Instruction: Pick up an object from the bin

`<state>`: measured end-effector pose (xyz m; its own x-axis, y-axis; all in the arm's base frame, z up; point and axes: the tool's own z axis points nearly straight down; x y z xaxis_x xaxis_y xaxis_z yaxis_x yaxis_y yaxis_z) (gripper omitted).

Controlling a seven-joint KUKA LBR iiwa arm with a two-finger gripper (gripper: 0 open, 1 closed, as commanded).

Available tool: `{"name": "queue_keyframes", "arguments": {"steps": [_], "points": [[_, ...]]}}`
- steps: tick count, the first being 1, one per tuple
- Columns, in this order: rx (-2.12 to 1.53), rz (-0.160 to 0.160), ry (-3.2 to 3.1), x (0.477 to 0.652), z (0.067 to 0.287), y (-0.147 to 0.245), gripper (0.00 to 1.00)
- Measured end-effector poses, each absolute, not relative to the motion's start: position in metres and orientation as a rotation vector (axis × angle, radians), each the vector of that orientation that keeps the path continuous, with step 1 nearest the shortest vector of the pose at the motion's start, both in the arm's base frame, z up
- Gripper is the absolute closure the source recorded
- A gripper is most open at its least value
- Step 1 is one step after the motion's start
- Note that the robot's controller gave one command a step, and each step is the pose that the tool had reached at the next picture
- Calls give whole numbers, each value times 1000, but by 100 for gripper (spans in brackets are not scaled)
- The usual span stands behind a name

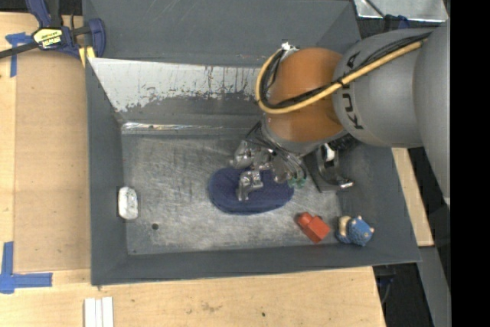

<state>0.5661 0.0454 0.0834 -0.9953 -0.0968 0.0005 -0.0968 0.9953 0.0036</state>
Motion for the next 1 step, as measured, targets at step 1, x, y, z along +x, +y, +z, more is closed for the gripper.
{"name": "queue_keyframes", "arguments": {"steps": [1], "points": [[419, 2, -3127, 586, 241, 31, 100]]}}
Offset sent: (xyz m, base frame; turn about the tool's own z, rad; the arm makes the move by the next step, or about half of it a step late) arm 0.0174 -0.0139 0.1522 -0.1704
